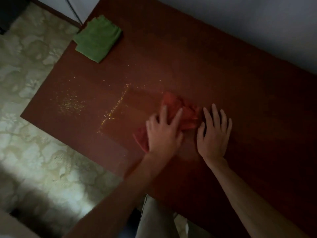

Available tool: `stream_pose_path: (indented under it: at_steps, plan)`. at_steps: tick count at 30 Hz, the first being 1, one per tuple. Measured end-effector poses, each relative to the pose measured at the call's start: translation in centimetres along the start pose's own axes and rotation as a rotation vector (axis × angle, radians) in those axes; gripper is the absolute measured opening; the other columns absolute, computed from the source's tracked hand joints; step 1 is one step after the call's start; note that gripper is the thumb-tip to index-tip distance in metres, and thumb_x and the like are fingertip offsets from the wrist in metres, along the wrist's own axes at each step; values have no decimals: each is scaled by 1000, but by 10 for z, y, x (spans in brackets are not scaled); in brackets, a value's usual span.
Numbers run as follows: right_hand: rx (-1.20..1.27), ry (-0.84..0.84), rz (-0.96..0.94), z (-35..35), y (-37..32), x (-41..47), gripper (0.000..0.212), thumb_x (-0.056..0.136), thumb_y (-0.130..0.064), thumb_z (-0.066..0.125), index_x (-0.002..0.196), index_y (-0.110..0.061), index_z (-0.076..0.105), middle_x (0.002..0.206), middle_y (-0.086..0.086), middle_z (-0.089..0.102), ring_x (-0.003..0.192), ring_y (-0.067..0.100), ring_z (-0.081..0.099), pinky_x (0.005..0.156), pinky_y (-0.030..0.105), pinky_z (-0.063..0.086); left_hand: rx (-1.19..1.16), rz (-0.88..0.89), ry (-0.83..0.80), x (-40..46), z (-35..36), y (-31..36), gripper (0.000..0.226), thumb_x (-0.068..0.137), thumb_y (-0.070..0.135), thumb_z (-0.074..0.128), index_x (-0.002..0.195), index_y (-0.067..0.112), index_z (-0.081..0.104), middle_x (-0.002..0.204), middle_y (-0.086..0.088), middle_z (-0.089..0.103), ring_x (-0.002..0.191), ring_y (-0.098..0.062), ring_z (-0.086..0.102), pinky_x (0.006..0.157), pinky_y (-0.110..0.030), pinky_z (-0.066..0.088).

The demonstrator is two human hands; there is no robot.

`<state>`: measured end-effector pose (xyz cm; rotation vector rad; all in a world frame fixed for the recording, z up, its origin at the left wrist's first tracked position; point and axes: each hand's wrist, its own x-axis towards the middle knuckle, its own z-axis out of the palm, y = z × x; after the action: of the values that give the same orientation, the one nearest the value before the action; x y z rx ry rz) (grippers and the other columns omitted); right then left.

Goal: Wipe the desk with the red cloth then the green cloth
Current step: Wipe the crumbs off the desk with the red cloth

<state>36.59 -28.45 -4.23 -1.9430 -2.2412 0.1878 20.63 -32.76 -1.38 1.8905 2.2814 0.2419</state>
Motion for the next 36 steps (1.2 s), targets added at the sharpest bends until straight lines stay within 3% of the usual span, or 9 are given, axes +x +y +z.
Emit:
stream_pose_path:
  at_steps: [3, 9, 13, 20, 22, 25, 31, 34, 36]
  plan:
    - [139, 44, 90, 2, 1, 3, 67, 77, -12, 47, 144, -10, 40, 155, 5, 34, 143, 26, 29, 120, 45, 17, -93, 122, -49, 10, 7, 40, 61, 80, 53, 54, 139, 38, 51, 142, -16, 47, 100, -39, 52, 82, -45, 45]
    - [205, 116, 117, 3, 2, 5, 55, 91, -13, 40, 144, -3, 37, 154, 13, 35, 142, 30, 31, 119, 41, 22, -55, 265, -22, 49, 14, 16, 70, 71, 53, 74, 137, 41, 52, 140, -10, 52, 103, -35, 54, 81, -43, 45]
    - [199, 108, 121, 4, 2, 4, 51, 93, -12, 37, 143, -2, 40, 154, 12, 35, 143, 29, 31, 119, 42, 22, 5, 100, -15, 97, -6, -42, 69, 75, 49, 69, 140, 41, 47, 141, -10, 51, 104, -39, 53, 84, -44, 43]
    - [195, 50, 156, 2, -2, 4, 49, 97, -14, 34, 144, -3, 38, 157, 11, 30, 145, 27, 24, 119, 47, 22, 45, -333, 48, 142, -40, -159, 65, 89, 44, 59, 149, 36, 34, 152, -14, 33, 125, -43, 39, 105, -53, 32]
    - [200, 53, 160, 1, -4, 5, 48, 97, -13, 35, 143, -1, 39, 155, 13, 32, 144, 29, 26, 118, 47, 23, 40, -355, 61, 141, -38, -146, 66, 89, 44, 60, 149, 33, 35, 150, -17, 34, 120, -44, 42, 105, -54, 33]
    - [256, 92, 182, 1, -5, 4, 44, 95, -11, 37, 138, 0, 43, 150, 17, 36, 140, 32, 32, 115, 47, 29, -33, -208, 65, 123, -28, -100, 66, 84, 45, 60, 146, 27, 42, 139, -24, 40, 111, -43, 48, 98, -50, 40]
    - [471, 228, 252, 3, -3, 1, 20, 86, -2, 42, 106, -1, 49, 125, 20, 43, 115, 38, 50, 101, 47, 42, -391, -28, -31, 111, -1, 58, 61, 82, 45, 54, 141, 27, 49, 133, -23, 47, 108, -40, 52, 96, -45, 44]
    - [487, 232, 279, 2, 2, -1, 18, 82, -7, 41, 100, -5, 45, 117, 17, 43, 105, 38, 49, 96, 46, 42, -175, 249, -150, 127, 13, 107, 64, 80, 48, 64, 141, 39, 46, 141, -16, 43, 105, -36, 50, 90, -43, 43]
    - [467, 215, 289, 4, 5, -4, 17, 81, -9, 42, 98, -6, 45, 113, 18, 44, 103, 38, 50, 92, 49, 44, -61, 319, -157, 123, 22, 110, 70, 73, 54, 70, 139, 44, 48, 142, -10, 45, 105, -33, 49, 86, -42, 43]
